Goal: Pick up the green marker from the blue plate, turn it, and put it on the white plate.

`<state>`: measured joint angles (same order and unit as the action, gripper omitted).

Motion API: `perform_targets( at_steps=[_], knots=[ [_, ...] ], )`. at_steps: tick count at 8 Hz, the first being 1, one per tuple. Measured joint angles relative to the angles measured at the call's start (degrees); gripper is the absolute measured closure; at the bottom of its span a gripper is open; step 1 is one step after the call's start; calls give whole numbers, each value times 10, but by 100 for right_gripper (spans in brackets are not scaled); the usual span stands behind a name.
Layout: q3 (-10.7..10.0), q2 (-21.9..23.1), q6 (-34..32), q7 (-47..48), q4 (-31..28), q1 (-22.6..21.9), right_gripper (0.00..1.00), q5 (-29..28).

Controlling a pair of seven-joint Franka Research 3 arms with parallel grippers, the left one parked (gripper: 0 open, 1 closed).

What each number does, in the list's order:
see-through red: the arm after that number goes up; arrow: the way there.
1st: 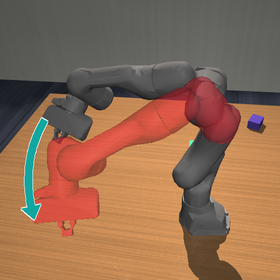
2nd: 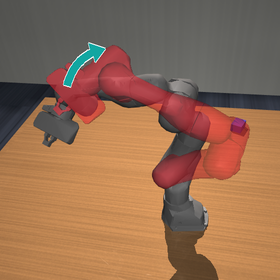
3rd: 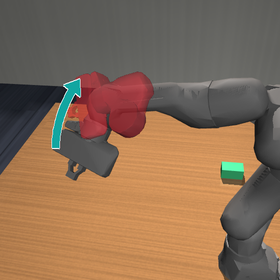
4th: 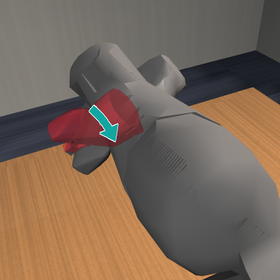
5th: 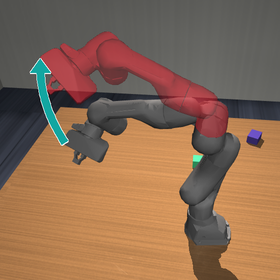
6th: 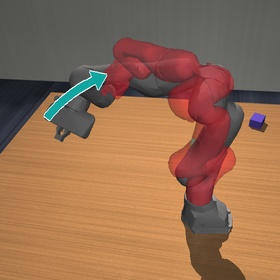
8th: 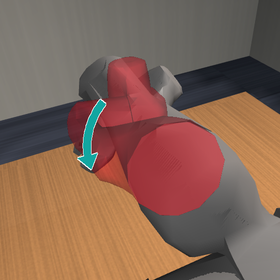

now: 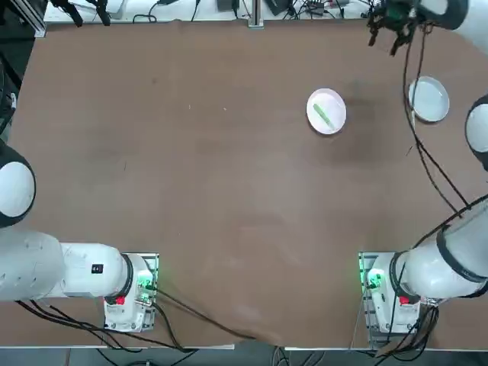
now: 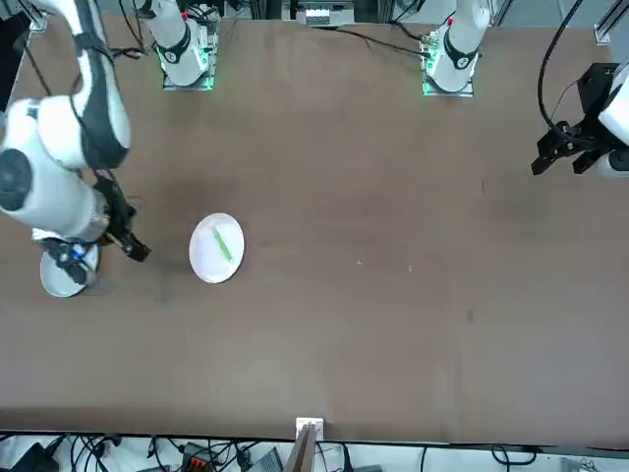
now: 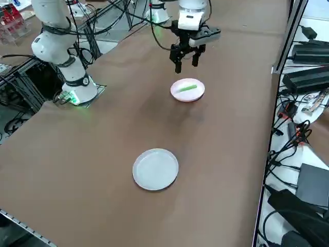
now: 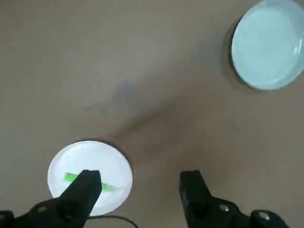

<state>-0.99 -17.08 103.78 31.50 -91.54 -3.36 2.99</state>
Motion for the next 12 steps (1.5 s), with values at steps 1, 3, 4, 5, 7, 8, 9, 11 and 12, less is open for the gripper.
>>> perform_targets(
  at_steps=[1,3,4,5,7,8,9,11,12],
  knots=[
    [0,16,-13,-88,1,34,0,-1],
    [-1,43,-26,-229,1,86,0,-3],
    [-1,56,-35,-259,2,93,0,-4],
    [3,70,-41,-263,2,92,0,-4],
    [14,103,-57,-263,2,86,0,-4],
    [16,124,-71,-263,2,85,0,-4],
    [17,144,-90,-265,2,84,0,-4],
    [20,182,-130,-268,-7,73,0,-4],
    [20,201,-133,-268,-23,66,0,-4]
  ],
)
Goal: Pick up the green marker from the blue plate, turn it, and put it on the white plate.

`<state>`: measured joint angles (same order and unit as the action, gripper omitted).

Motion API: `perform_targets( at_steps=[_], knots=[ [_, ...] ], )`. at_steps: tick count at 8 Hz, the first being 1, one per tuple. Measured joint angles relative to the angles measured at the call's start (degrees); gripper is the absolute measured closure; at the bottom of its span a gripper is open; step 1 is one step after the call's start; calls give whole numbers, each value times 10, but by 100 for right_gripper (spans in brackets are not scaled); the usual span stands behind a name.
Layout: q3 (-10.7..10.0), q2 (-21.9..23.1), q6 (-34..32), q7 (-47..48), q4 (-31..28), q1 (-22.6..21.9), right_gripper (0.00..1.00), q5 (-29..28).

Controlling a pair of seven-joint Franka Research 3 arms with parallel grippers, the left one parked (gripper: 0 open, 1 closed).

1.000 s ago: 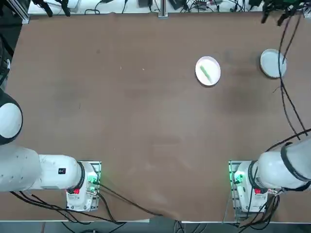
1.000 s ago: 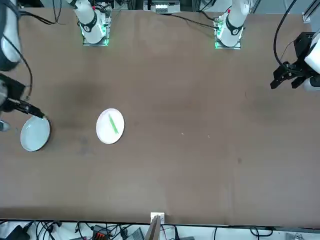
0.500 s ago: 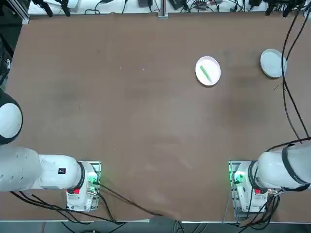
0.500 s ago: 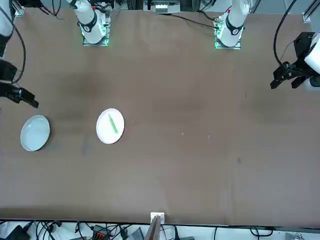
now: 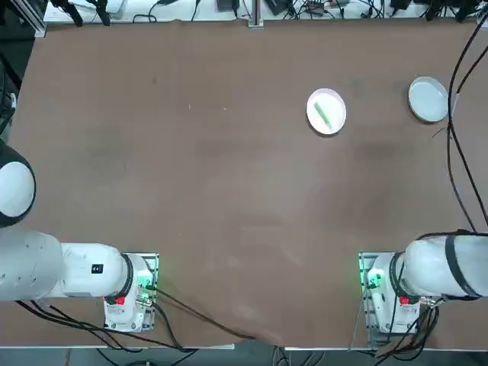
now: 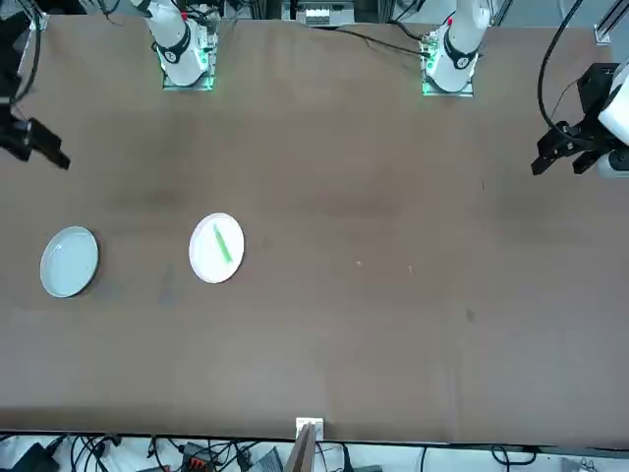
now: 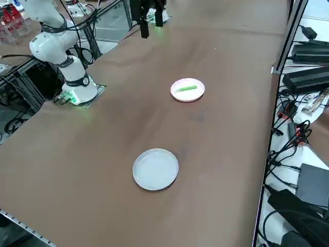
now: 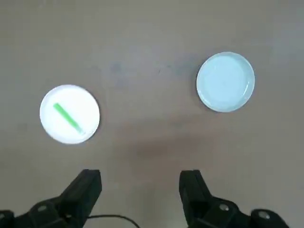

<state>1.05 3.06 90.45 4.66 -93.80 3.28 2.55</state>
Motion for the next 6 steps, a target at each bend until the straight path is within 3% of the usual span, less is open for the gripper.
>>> perform_targets(
  at_steps=[3,6],
  knots=[
    [0,40,-3,0,-31,-6,0,0],
    [0,35,-3,-1,-28,-6,0,0]
  ],
)
